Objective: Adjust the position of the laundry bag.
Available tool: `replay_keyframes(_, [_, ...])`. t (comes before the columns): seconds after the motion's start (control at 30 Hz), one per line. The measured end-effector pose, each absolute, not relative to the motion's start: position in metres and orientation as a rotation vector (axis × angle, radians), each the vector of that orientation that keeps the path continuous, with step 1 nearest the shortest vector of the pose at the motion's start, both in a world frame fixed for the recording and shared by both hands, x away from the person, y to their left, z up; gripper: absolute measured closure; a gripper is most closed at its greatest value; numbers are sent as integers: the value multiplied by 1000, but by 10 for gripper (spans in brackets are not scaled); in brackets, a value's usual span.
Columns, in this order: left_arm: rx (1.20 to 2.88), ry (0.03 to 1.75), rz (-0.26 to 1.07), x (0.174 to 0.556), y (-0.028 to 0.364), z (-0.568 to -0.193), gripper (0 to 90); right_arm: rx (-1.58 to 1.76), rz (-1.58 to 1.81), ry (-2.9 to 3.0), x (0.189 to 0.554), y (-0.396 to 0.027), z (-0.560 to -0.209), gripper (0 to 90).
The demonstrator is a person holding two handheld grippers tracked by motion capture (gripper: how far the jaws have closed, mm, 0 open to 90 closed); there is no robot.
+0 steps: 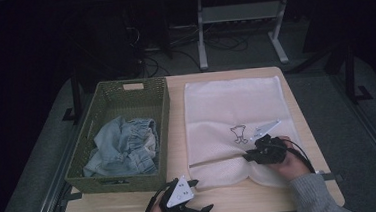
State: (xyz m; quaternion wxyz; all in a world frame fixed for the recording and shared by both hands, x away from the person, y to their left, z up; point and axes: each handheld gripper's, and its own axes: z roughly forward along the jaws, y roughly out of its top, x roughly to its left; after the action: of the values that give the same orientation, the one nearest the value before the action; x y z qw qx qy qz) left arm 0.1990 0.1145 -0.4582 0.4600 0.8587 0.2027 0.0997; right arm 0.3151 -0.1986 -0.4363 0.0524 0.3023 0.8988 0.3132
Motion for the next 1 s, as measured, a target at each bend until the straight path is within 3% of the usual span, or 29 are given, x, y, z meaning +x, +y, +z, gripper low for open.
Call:
replay_keyframes(0.6, [2088, 509, 245, 198, 117, -455, 182, 925, 960, 2738, 289, -192, -428, 807])
replay_keyframes(1.0, [2079, 519, 231, 199, 120, -455, 182, 969, 1025, 2761, 273, -195, -437, 538])
